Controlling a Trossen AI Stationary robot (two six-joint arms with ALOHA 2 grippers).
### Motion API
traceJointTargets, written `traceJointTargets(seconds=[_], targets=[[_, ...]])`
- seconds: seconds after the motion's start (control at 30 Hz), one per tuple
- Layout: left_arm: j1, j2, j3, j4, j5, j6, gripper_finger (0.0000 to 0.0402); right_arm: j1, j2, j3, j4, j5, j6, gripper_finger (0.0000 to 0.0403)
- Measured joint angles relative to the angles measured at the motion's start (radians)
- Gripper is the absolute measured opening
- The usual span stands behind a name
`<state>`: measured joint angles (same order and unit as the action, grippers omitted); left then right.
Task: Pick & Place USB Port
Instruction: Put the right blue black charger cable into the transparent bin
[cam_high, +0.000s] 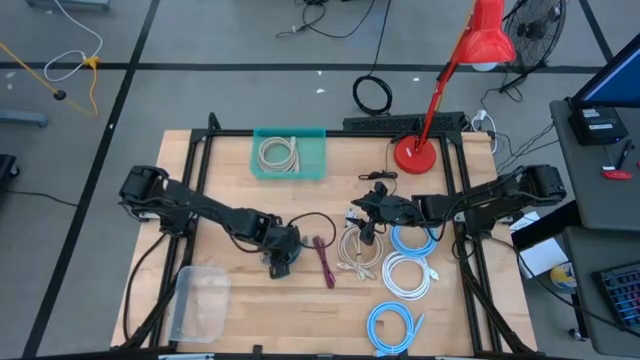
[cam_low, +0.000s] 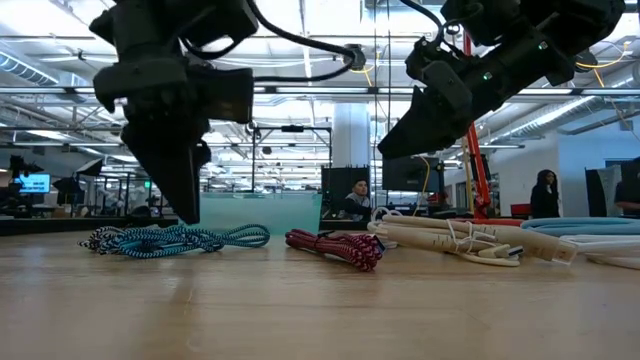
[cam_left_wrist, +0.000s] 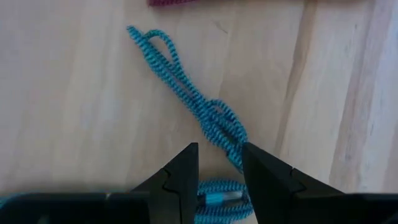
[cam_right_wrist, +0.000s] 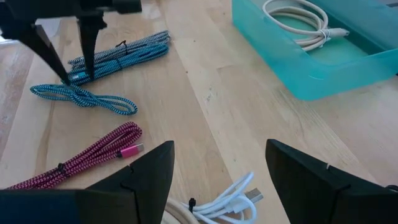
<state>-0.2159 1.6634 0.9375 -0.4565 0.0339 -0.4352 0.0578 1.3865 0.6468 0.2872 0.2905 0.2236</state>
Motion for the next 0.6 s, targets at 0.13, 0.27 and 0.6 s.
traceJointTargets(seconds=[0.13,0.27,0.6], targets=[[0.006,0.002,0.0,0.007,0.004,0.001,0.0127,0.0,0.0,0.0,0.0,0.0,0.0,0.0247],[0.006,0.002,0.0,0.033,0.02,0.003,0.0127,0.0,0.0,0.0,-0.001,0.001,0.0,0.0247],[0.006,0.059,0.002,0.069,0.045,-0.011,0.0127,0.0,0.0,0.0,-0.001,0.0,0.0,0.0247]])
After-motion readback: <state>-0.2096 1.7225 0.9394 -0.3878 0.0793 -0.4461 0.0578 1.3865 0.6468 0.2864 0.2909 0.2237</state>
